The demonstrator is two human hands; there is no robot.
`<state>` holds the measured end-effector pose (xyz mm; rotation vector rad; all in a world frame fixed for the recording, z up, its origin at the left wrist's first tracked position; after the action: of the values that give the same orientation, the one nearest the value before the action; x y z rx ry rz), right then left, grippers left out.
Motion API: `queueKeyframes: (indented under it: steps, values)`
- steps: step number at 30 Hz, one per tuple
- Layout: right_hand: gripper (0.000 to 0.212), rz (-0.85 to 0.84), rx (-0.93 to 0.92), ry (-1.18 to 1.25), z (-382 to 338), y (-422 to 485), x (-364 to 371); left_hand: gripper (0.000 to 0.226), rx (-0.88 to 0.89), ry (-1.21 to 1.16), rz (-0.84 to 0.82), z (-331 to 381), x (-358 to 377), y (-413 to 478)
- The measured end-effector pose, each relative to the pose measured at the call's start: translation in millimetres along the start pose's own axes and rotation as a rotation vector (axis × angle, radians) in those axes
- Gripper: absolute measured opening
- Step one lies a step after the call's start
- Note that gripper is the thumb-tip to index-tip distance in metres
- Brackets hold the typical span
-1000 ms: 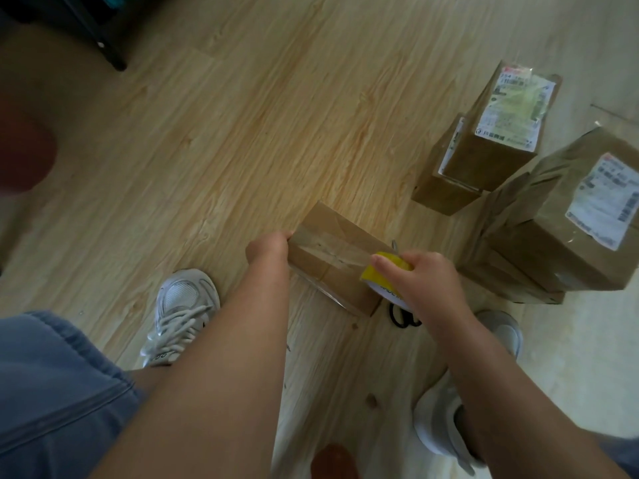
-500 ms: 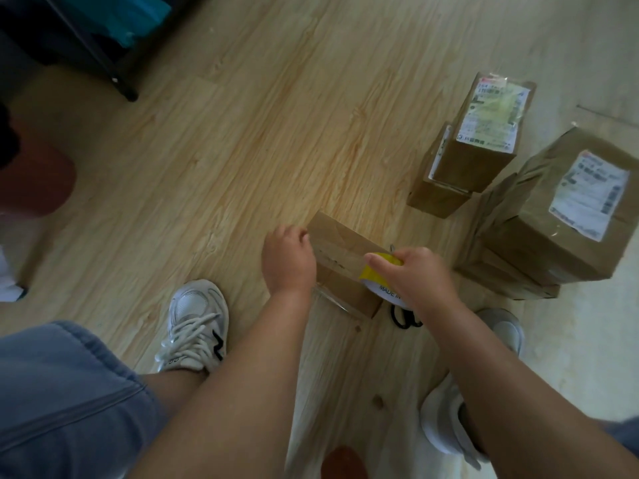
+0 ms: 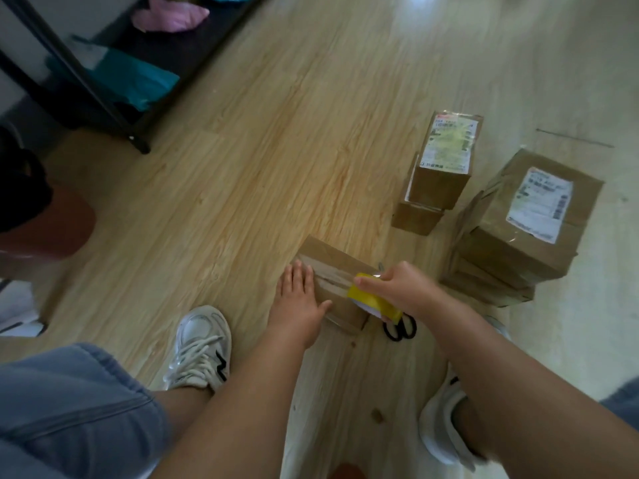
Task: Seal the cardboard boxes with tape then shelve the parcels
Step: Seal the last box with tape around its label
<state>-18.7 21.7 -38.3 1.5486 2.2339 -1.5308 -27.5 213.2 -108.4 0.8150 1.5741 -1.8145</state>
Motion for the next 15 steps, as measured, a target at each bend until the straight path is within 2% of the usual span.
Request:
queueKeyframes:
  steps: [7,15]
  values:
    - [0.06,0.084,0.005,-0.094,-1,-1,6,0.087,-0.027,0.148,0.026,5,-4,-1]
    - [0.055,0.056,0.016,-0.051,2,8,7,0.088,0.156,0.078,0.145,-4,20,2]
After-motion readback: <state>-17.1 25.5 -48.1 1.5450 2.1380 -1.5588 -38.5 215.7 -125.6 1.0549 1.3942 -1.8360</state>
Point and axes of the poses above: each hand's wrist, its own y-axis towards the middle knuckle, its own x-axis out of the palm, z = x × y, the point moved 3 cm from there along y, towards the middle knuckle, and after that the axes turned 6 degrees about -z, right-handed, at the moved point
